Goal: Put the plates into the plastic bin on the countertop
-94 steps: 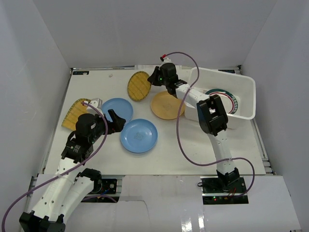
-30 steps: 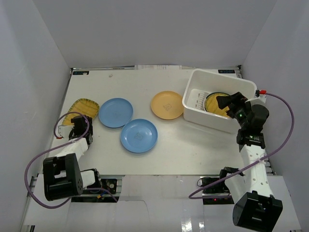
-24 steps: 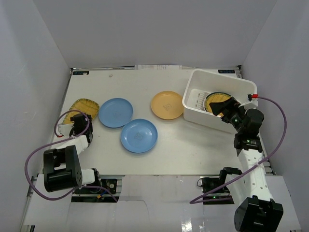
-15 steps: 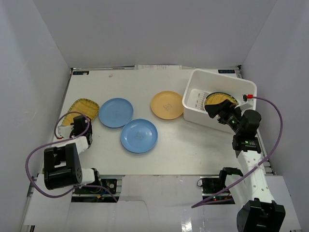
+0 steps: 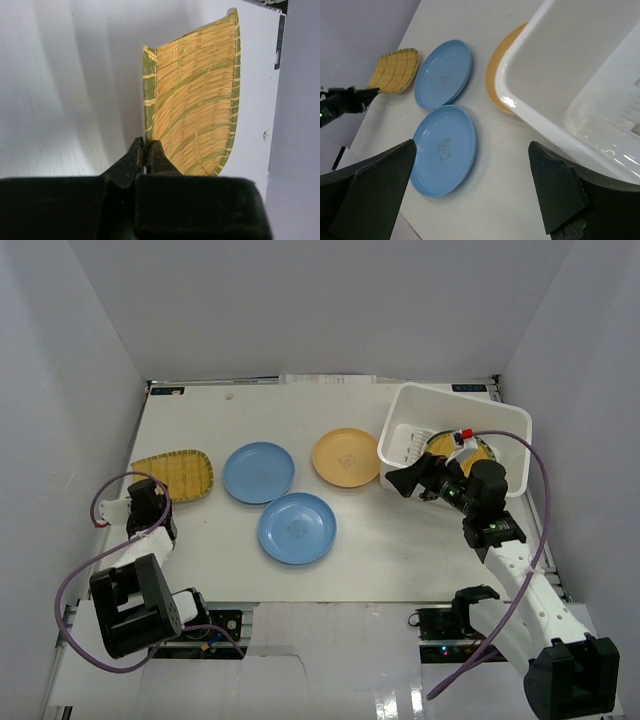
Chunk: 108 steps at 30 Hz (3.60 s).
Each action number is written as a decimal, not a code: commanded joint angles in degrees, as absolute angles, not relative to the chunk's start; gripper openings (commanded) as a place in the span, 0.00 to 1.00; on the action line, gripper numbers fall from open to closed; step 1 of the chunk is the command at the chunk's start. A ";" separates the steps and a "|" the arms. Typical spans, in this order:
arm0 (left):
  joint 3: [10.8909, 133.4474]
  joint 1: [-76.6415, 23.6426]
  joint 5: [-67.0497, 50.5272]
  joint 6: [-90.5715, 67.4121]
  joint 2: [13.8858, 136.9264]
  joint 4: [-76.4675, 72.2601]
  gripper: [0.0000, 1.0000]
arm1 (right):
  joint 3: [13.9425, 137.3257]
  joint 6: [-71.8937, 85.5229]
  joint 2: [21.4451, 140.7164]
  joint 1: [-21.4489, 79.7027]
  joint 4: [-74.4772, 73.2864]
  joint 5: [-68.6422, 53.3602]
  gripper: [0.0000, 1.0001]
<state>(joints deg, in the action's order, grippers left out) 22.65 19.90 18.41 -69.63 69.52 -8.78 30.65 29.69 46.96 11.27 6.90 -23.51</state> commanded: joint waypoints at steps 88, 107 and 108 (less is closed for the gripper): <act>32.78 8.09 -13.54 -50.19 78.39 0.44 0.83 | 48.08 29.36 59.87 -4.59 -2.28 -1.50 0.98; 41.49 6.94 -7.83 -47.20 91.59 3.42 0.00 | 41.39 34.45 82.34 57.57 6.68 14.15 0.79; 41.31 6.94 -7.56 -47.28 91.06 3.69 0.00 | 41.48 34.98 84.18 57.66 7.03 14.76 0.77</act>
